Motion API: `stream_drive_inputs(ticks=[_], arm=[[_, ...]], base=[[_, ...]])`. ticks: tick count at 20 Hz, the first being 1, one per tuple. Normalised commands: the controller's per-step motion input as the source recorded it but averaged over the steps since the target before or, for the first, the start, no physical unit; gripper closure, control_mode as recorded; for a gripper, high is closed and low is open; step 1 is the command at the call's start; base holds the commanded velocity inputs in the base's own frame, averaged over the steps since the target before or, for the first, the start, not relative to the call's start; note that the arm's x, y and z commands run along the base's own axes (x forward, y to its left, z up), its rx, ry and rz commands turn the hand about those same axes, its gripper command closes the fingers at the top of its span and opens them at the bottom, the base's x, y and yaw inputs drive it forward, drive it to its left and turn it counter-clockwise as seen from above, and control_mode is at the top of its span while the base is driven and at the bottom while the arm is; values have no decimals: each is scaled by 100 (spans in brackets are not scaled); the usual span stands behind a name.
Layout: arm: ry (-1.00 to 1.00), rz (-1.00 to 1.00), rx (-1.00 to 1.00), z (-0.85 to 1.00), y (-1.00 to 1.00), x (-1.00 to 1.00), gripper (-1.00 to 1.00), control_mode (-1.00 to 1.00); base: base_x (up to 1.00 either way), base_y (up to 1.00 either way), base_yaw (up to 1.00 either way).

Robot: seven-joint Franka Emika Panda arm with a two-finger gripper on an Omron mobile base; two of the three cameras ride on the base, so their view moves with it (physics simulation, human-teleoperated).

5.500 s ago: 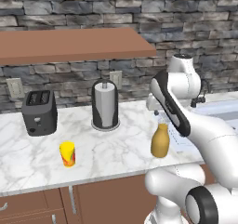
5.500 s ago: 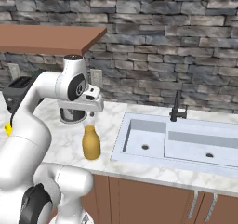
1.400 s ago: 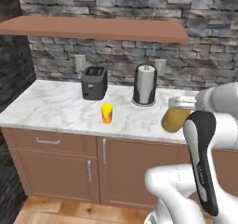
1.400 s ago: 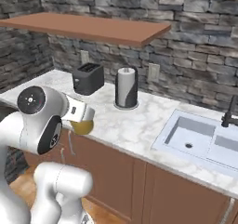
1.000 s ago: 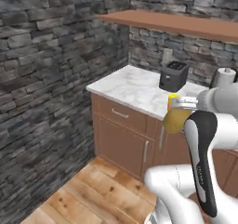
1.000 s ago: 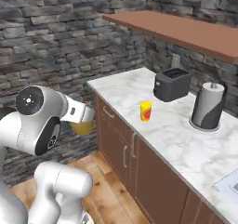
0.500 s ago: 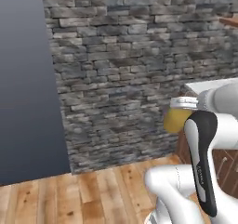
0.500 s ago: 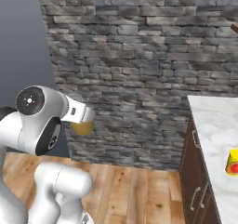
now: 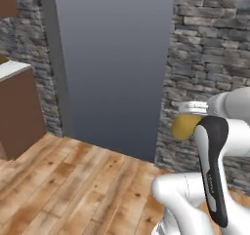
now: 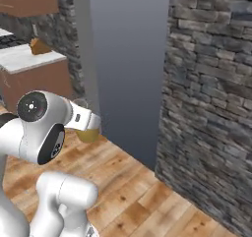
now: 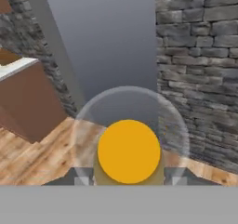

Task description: Place the pitcher and cup on the dining counter for serving.

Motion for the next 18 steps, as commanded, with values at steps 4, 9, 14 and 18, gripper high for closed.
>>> stream_drive_inputs(ticks=[4, 9, 14, 18], arm=[[0, 0, 0, 0, 0, 0, 100, 100], [0, 0, 0, 0, 0, 0, 100, 100], [0, 0, 0, 0, 0, 0, 100, 100], [0, 0, 0, 0, 0, 0, 100, 100]], base=[[0, 10, 97], [15, 9, 90], [37, 8, 84], [61, 2, 76]])
